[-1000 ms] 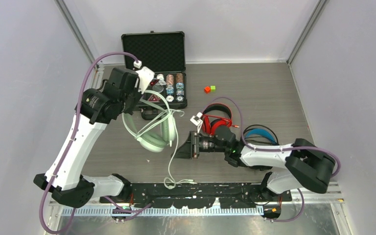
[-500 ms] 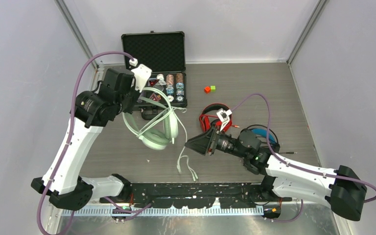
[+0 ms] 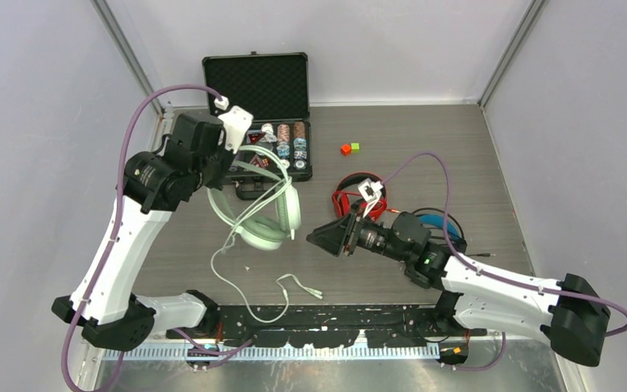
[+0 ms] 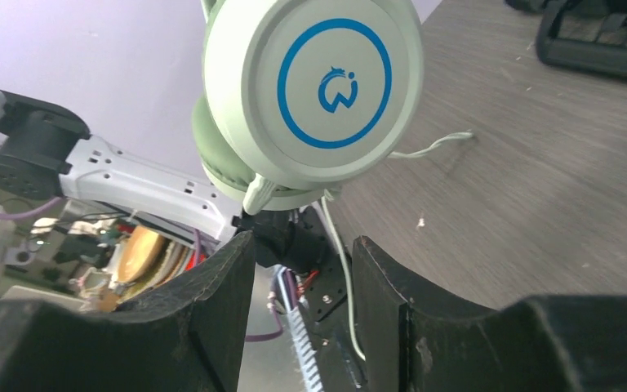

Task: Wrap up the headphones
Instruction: Wrap the headphones cable around the headphones.

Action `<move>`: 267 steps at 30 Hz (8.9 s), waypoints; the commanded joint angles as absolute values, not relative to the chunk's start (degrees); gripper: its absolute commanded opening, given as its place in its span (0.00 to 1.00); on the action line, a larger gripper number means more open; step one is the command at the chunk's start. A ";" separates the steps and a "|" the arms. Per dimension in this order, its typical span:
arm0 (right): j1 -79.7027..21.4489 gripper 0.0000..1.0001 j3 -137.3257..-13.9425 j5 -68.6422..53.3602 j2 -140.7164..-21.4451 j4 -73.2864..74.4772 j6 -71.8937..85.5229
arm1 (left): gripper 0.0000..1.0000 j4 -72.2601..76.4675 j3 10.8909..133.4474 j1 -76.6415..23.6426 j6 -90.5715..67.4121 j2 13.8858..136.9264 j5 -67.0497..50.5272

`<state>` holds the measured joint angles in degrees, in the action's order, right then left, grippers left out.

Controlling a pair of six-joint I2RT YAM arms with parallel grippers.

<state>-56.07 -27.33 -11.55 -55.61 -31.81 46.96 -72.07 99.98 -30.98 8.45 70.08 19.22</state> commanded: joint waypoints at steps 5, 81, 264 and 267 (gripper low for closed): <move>-56.25 0.53 -23.69 -10.14 -50.23 -37.54 32.31 | 0.00 -71.49 109.95 -30.25 -8.22 72.30 16.30; -5.56 0.00 -56.91 12.72 -54.20 20.80 21.91 | 0.00 -35.73 119.40 -18.19 -38.68 66.90 -38.93; -68.97 0.33 -38.98 9.43 -107.11 -60.50 25.15 | 0.00 -40.40 101.53 1.54 -49.15 69.12 -34.43; -68.99 0.44 -37.75 8.63 -108.36 -65.41 22.55 | 0.00 -40.56 102.05 1.41 -48.75 69.42 -34.20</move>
<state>-69.08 -38.94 9.63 -107.33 -52.90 24.75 -44.47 98.32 1.85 -47.55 70.13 -32.95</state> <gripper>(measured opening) 0.389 0.101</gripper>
